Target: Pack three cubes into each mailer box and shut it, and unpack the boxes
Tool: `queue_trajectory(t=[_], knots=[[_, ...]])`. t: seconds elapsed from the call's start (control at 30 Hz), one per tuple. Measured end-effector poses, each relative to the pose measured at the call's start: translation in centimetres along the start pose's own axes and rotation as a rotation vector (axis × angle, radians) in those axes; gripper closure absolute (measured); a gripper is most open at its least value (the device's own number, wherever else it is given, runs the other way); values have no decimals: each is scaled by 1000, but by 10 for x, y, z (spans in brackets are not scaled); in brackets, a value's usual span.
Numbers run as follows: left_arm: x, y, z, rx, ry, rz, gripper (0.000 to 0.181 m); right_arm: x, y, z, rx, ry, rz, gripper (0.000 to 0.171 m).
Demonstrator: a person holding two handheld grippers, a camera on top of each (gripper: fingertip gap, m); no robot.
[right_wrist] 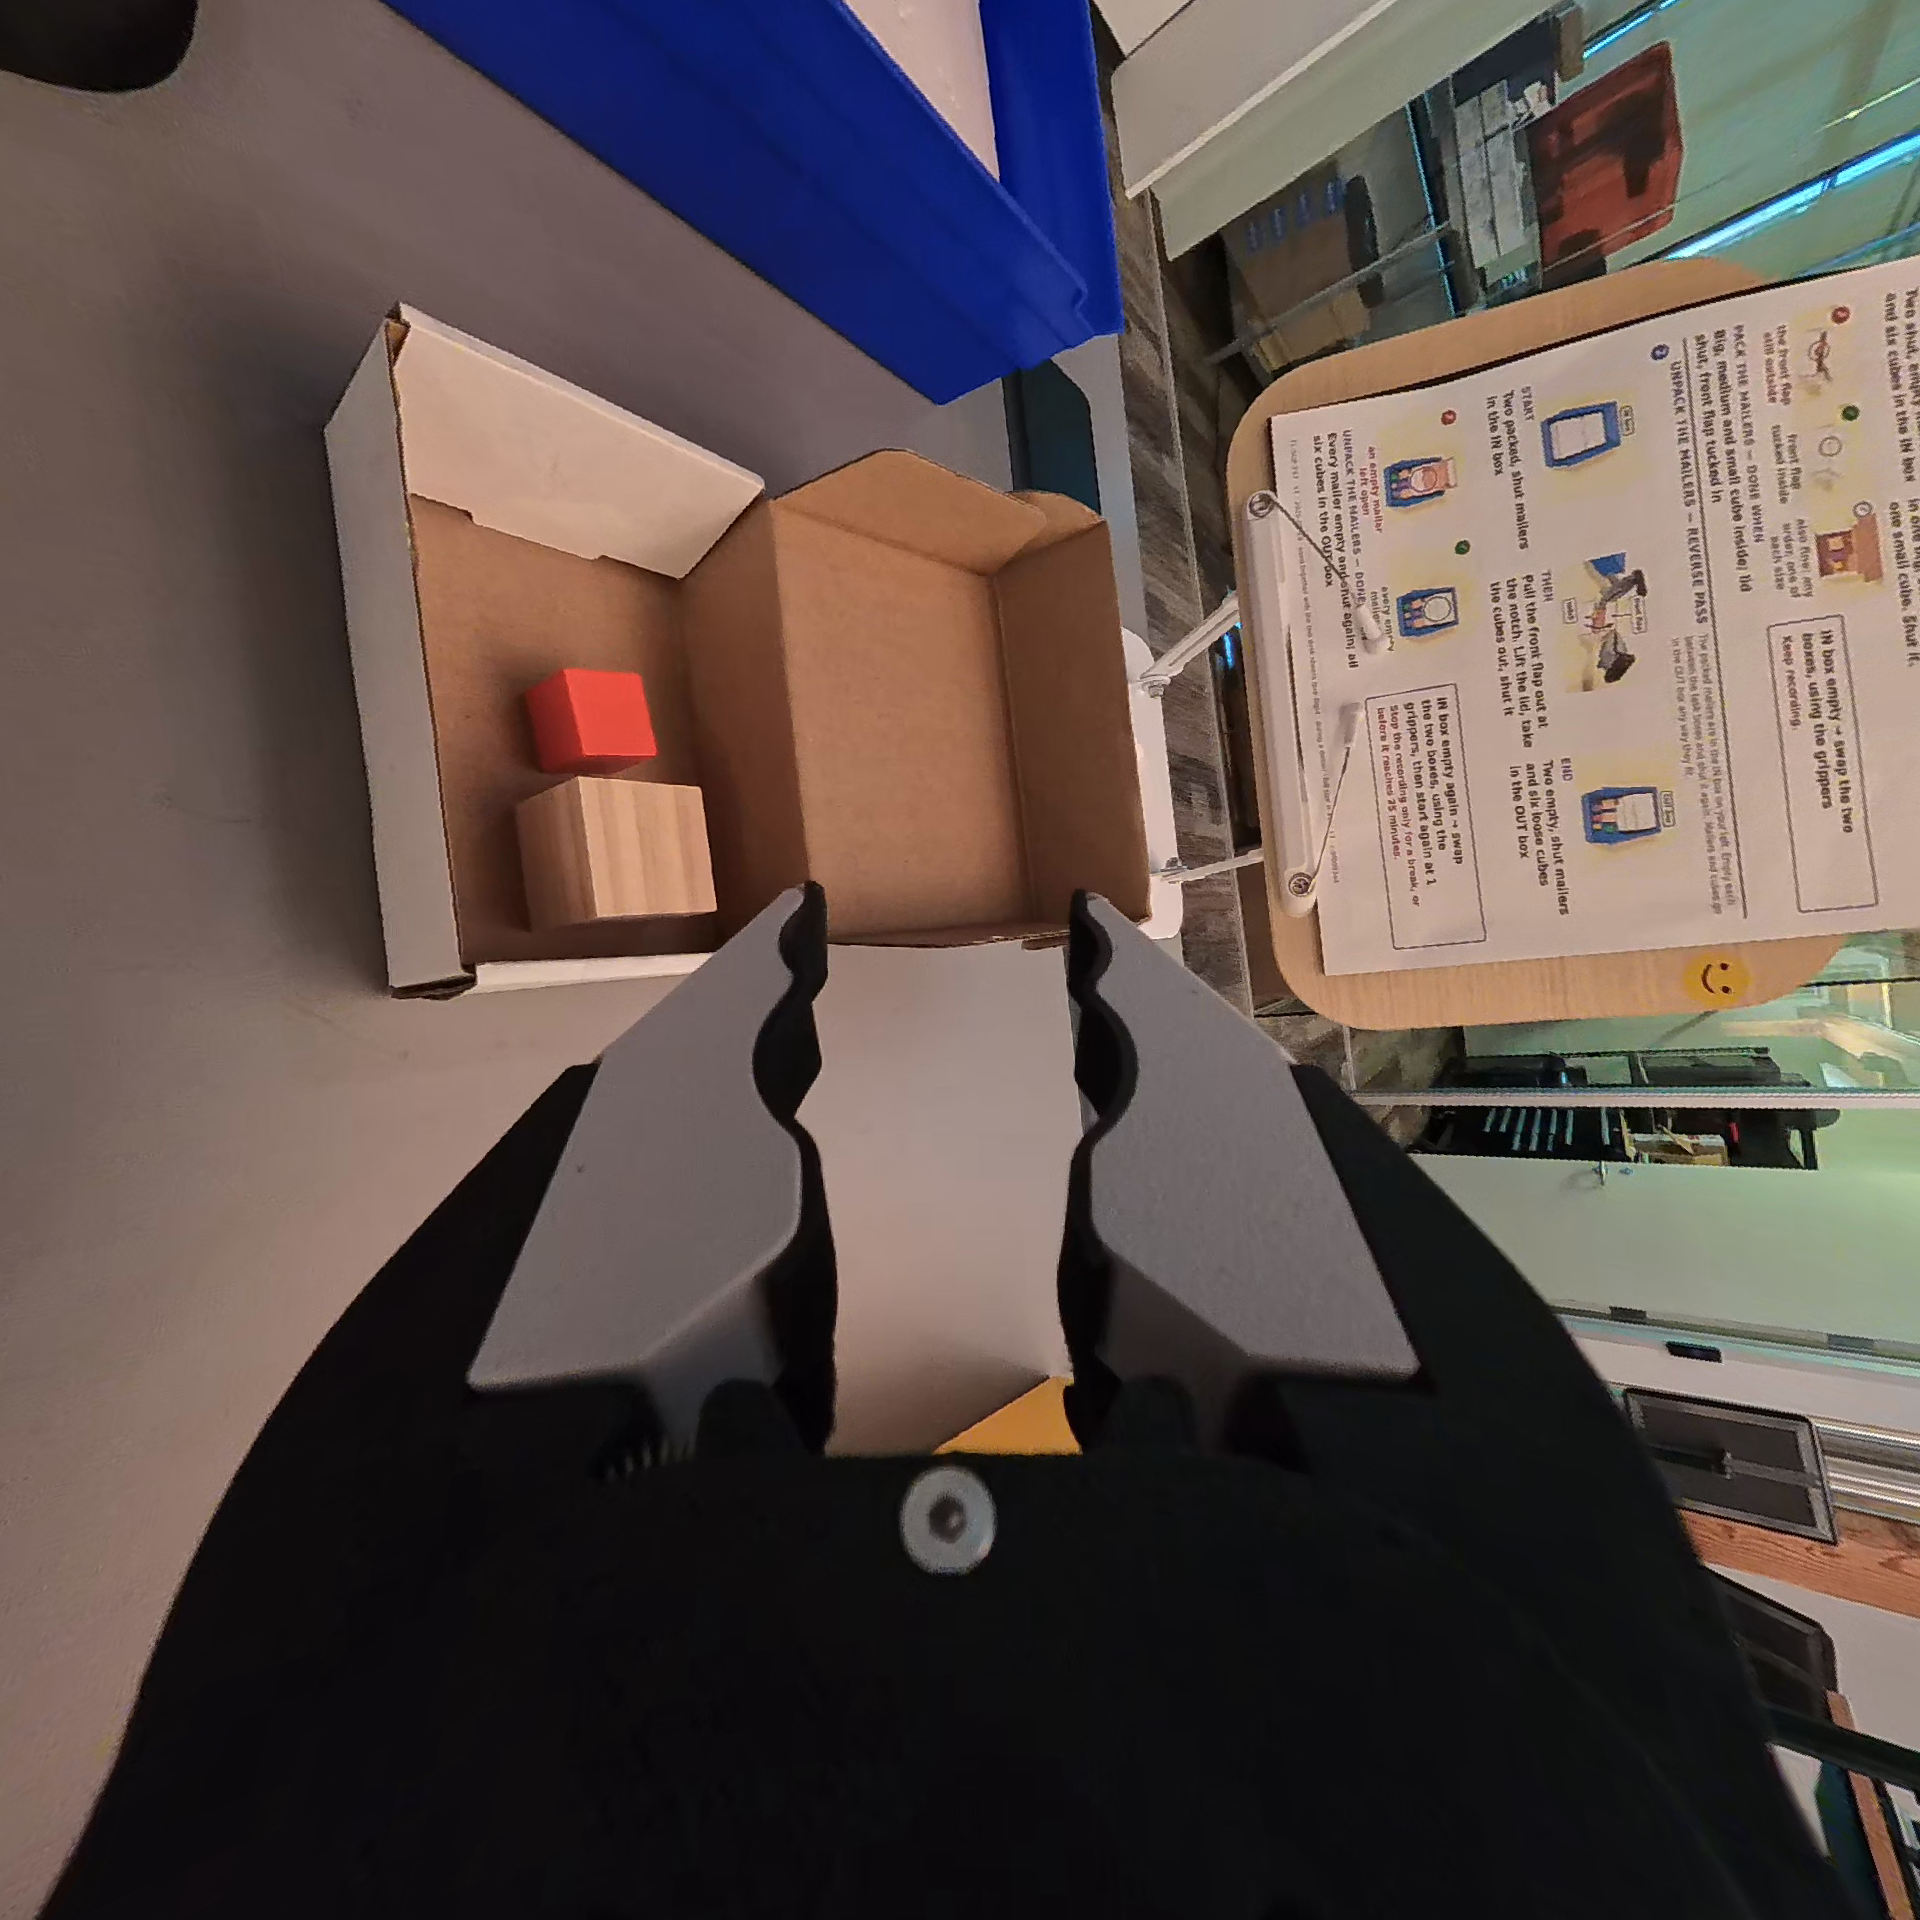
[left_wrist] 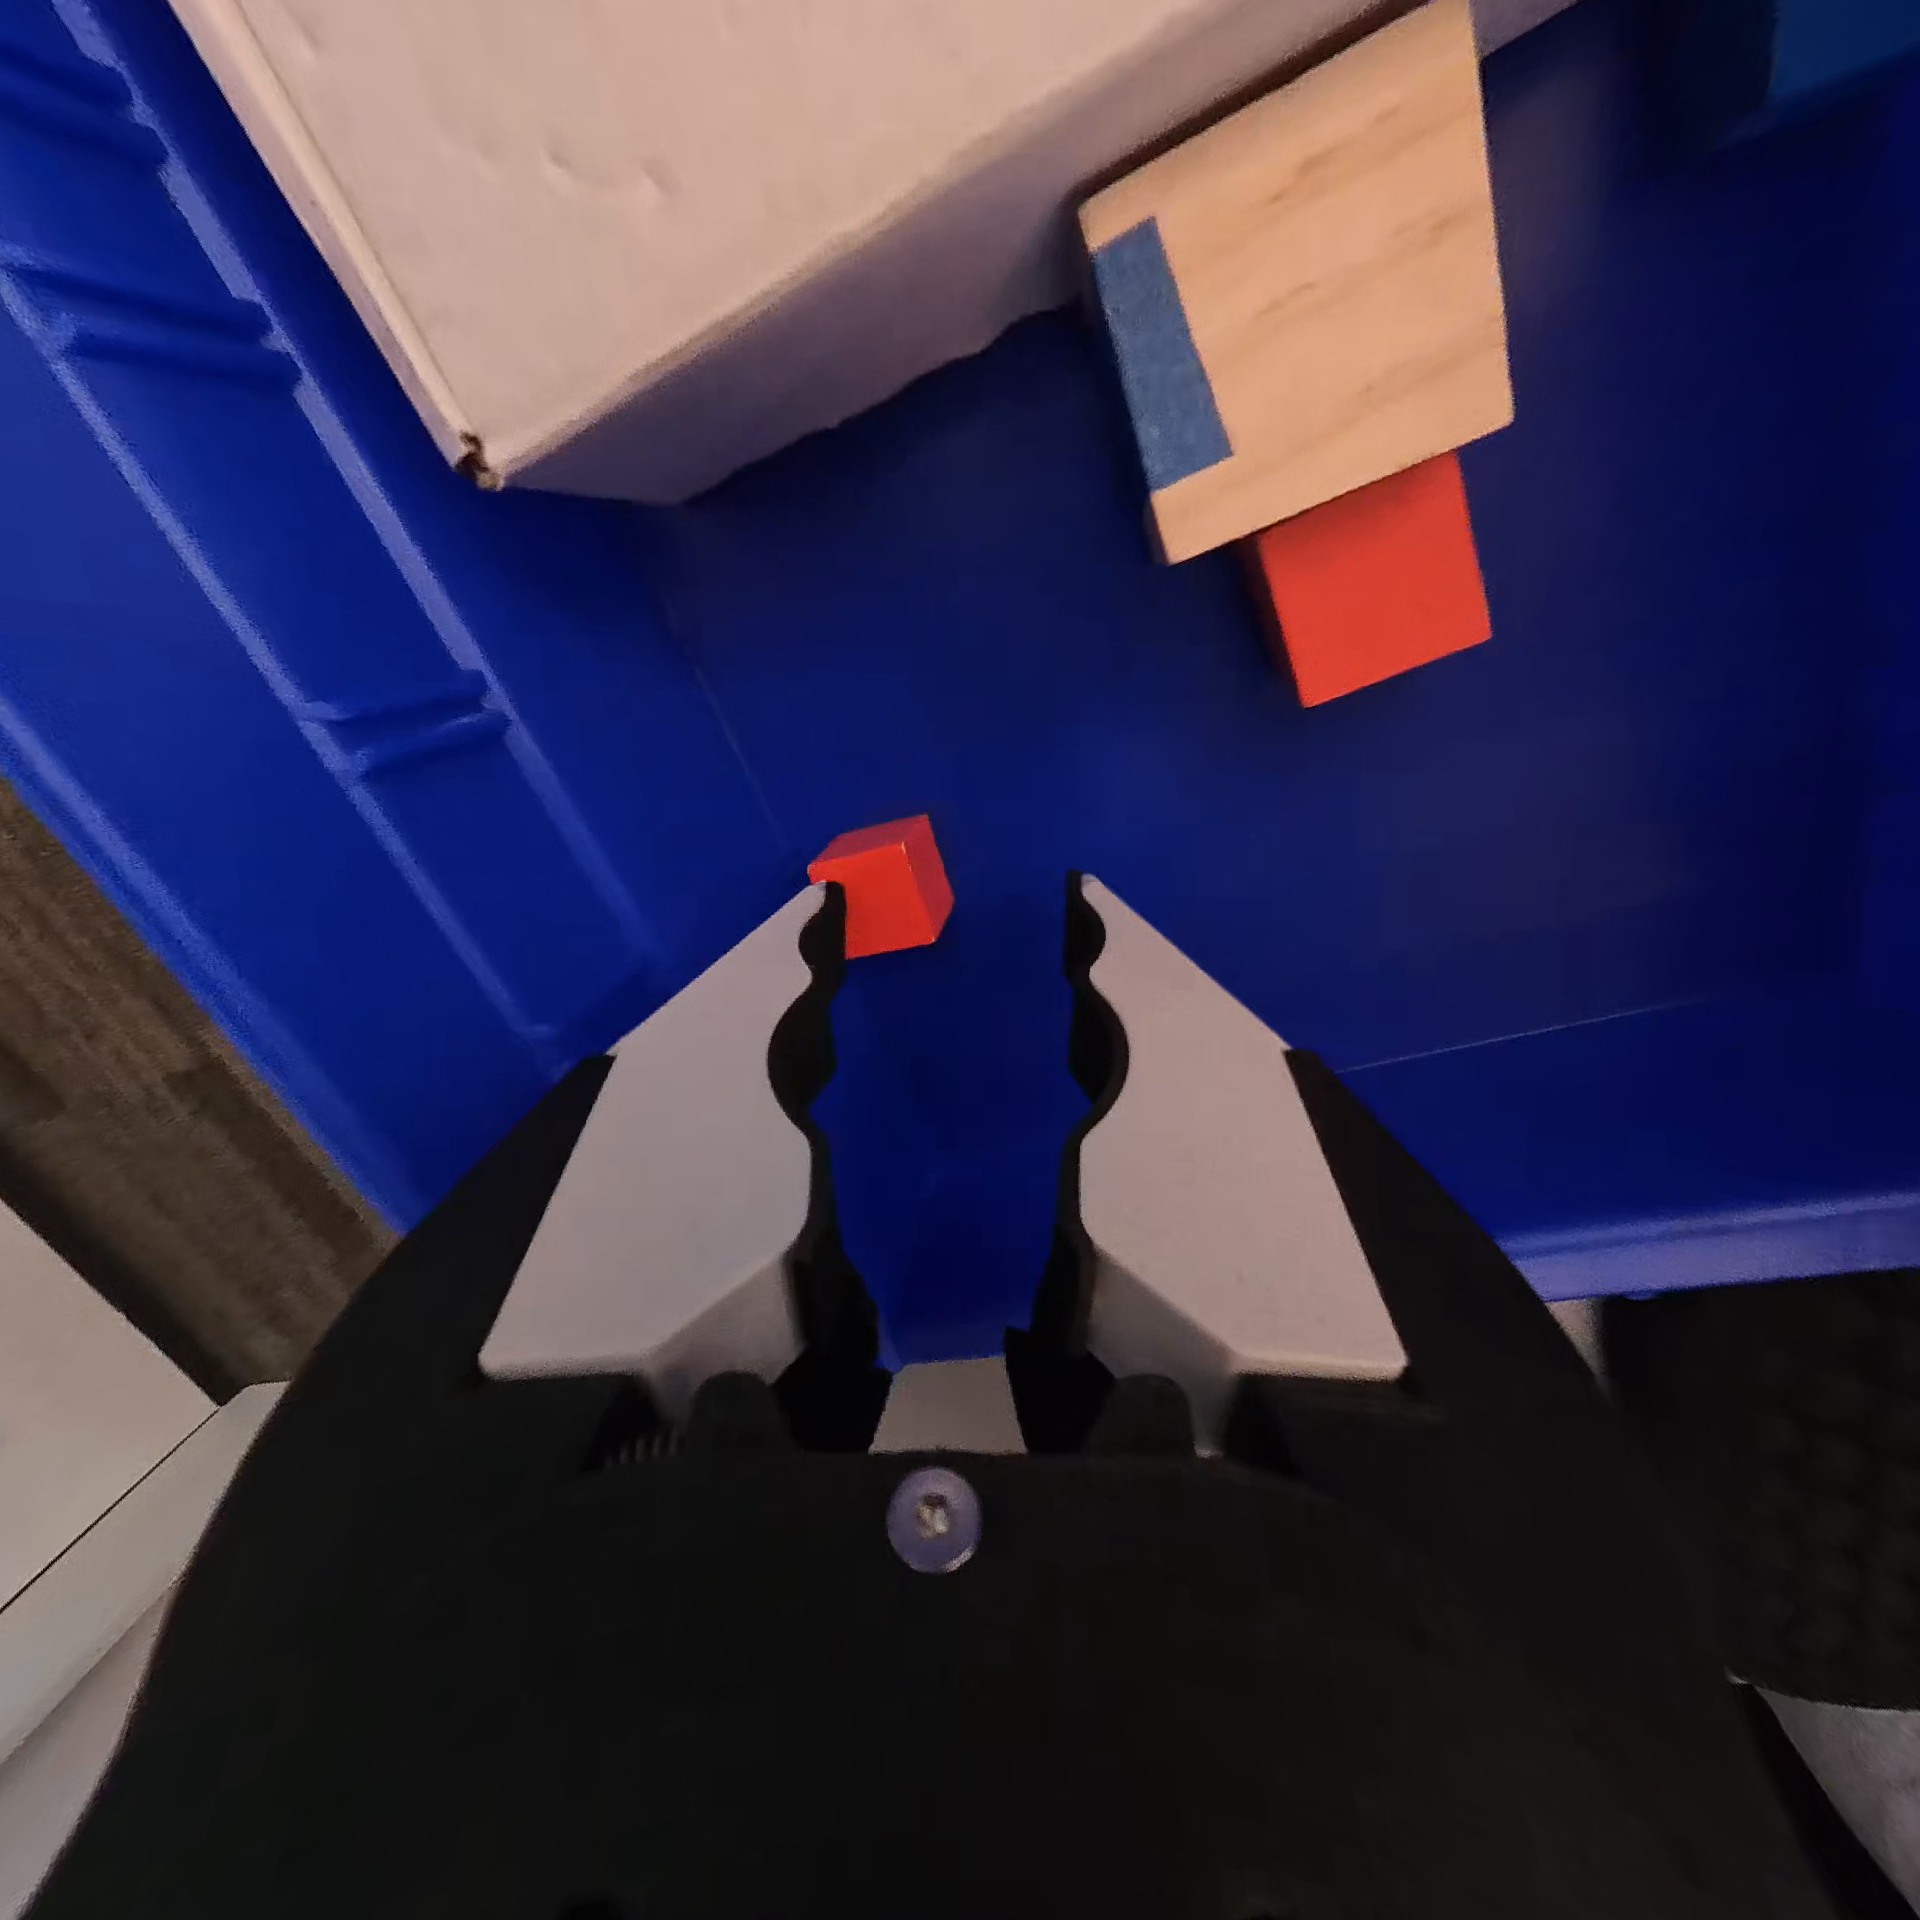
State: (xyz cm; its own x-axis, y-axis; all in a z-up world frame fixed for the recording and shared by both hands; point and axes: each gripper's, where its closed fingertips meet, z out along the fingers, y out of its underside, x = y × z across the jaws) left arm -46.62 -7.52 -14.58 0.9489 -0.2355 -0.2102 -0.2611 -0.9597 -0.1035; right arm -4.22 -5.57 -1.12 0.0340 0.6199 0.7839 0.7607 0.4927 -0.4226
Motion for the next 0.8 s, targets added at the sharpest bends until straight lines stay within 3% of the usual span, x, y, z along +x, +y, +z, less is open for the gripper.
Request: queue_trajectory(t=[0.07, 0.17, 0.27, 0.47, 0.53, 0.63, 0.8], knots=[[6, 1, -1, -6, 15, 18, 134, 2, 0, -1, 6, 3, 8, 126], [22, -7, -9, 52, 102, 42, 148, 2, -1, -2, 10, 6, 7, 126], [9, -14, -16, 95, 63, 37, 131, 1, -1, -1, 6, 3, -1, 126], [5, -1, 3, -27, 63, -47, 127, 1, 0, -1, 1, 2, -2, 126], [5, 3, 10, -53, 56, -64, 135, 1, 0, -1, 3, 2, 1, 126], [12, -3, 11, -23, 128, -110, 160, 0, 1, 1, 0, -3, 1, 126], [7, 0, 6, -23, 128, -111, 160, -2, 5, 4, -15, -7, -3, 126]])
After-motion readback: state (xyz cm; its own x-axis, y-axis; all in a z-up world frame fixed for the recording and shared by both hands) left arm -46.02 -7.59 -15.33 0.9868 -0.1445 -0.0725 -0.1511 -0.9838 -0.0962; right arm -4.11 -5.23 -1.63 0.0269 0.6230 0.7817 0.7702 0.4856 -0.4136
